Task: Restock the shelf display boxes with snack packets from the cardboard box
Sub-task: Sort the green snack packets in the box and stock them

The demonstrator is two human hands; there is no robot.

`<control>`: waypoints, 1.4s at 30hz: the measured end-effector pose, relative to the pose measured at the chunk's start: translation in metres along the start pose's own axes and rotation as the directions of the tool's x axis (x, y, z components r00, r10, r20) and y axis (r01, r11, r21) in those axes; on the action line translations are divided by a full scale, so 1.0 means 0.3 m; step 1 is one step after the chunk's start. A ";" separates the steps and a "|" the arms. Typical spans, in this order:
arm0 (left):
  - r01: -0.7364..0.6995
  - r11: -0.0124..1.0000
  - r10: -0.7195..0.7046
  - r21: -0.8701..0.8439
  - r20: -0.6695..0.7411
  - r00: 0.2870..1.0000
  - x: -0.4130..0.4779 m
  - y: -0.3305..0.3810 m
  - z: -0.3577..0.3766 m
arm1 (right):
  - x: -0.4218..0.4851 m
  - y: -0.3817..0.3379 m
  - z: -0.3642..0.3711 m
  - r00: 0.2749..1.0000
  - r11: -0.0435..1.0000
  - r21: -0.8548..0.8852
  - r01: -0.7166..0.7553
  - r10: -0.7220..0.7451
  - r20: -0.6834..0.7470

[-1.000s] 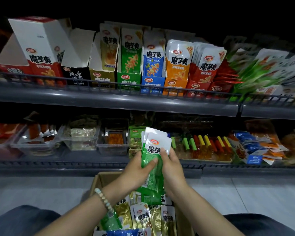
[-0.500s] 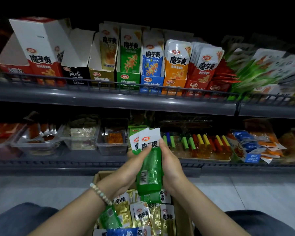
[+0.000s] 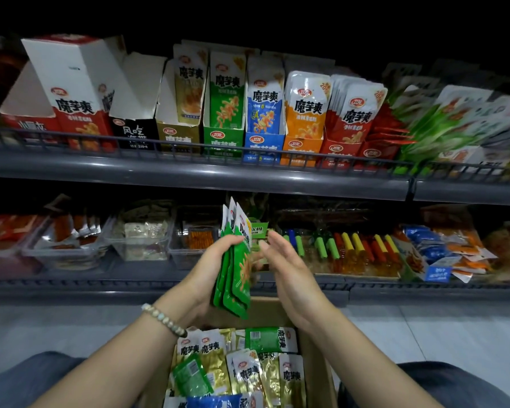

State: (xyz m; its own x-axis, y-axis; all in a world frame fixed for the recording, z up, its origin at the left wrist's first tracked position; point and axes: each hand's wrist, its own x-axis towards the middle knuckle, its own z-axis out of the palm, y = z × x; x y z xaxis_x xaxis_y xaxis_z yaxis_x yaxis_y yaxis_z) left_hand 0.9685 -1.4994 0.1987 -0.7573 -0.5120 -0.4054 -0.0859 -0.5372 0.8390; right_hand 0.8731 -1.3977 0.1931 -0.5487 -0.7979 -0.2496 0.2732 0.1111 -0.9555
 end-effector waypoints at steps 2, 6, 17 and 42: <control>0.024 1.000 -0.024 -0.009 -0.011 1.000 0.000 0.003 0.005 | 0.009 0.023 0.002 0.996 0.994 0.065 -0.085 0.084 0.017; 0.034 0.996 -0.030 0.085 -0.040 0.999 0.008 -0.005 -0.004 | 0.024 0.050 -0.007 0.979 0.978 0.140 -0.158 0.173 -0.106; -0.122 0.987 0.141 0.106 -0.196 0.970 0.012 0.005 -0.015 | 0.051 0.043 -0.058 0.961 0.938 0.333 -0.093 0.172 -0.216; -0.298 0.911 0.261 0.286 0.160 0.952 -0.064 0.064 0.008 | -0.011 -0.059 0.071 0.929 0.928 -0.049 0.368 -0.369 -0.001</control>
State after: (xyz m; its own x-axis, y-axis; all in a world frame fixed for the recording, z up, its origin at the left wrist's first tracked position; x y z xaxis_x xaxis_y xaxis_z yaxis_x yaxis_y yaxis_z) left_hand 0.9798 -1.4984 0.2235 -0.8470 -0.5202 -0.1089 -0.0378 -0.1455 0.9886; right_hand 0.8870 -1.4096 0.2143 -0.6112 -0.7823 0.1203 0.0129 -0.1619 -0.9867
